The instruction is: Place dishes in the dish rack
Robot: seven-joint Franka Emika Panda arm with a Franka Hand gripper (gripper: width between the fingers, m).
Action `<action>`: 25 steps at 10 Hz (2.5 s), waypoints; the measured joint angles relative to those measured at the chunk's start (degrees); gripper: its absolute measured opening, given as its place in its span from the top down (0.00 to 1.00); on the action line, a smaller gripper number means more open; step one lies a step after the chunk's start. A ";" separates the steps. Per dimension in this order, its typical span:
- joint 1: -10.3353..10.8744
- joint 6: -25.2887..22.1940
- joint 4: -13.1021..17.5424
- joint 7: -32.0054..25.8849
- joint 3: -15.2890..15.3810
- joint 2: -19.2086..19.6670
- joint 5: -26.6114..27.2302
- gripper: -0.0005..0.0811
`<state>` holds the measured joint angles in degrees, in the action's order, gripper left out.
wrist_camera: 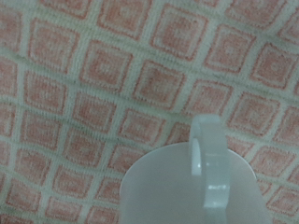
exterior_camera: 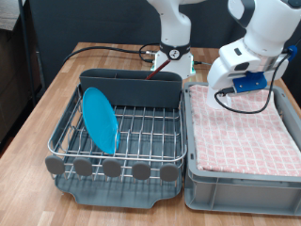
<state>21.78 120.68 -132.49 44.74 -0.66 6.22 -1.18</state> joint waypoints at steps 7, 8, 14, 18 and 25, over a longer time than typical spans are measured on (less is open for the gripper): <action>-0.38 4.33 -3.21 0.00 -1.00 0.00 2.17 0.01; -0.39 4.47 -3.22 -0.01 -1.07 0.00 2.31 0.01; -0.40 7.65 -4.30 -0.56 -1.54 0.49 3.76 0.01; -0.40 8.09 -4.72 -0.51 -1.79 1.03 4.01 0.02; -0.40 9.78 -5.44 -0.40 -1.86 1.09 4.51 0.86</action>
<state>21.38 130.46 -137.93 44.35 -2.53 7.31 3.33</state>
